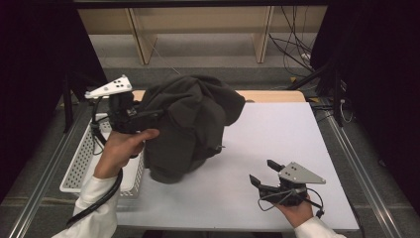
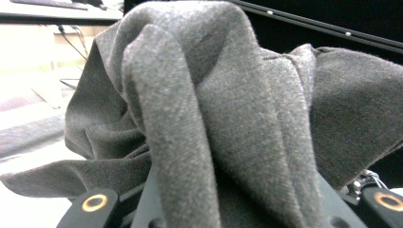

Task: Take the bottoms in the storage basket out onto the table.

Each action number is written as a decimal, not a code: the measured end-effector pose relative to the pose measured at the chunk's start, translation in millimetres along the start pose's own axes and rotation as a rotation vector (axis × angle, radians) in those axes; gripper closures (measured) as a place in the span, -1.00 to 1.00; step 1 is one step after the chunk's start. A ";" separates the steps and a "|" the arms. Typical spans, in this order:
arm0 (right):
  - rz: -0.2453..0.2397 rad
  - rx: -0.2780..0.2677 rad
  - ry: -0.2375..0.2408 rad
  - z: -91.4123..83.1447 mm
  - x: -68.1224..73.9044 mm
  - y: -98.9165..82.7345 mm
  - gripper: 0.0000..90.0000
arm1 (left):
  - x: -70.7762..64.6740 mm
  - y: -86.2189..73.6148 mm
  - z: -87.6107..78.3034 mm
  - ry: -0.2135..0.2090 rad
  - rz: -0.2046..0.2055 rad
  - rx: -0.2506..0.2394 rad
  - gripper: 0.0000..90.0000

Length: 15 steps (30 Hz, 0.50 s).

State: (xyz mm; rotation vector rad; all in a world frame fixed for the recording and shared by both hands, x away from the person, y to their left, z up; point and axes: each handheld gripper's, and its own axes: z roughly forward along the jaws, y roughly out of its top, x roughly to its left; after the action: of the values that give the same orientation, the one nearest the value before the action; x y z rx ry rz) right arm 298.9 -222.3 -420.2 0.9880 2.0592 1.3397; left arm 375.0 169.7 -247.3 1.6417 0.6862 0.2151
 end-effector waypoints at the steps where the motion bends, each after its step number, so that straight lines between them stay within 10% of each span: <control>1: -0.001 -0.001 -0.001 -0.3 0.0 0.0 -0.42 | -0.4 -1.5 5.2 -0.013 -0.005 0.005 0.63; 15: 0.000 -0.005 -0.004 -2.4 -1.9 -0.1 -0.42 | 1.1 -24.5 61.0 0.009 -0.057 0.042 0.62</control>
State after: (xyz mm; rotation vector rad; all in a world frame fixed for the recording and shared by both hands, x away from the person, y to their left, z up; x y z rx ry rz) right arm 298.3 -225.1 -419.4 0.9879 2.0525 1.3410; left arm 399.2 120.2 -283.1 1.6598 0.7479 0.1685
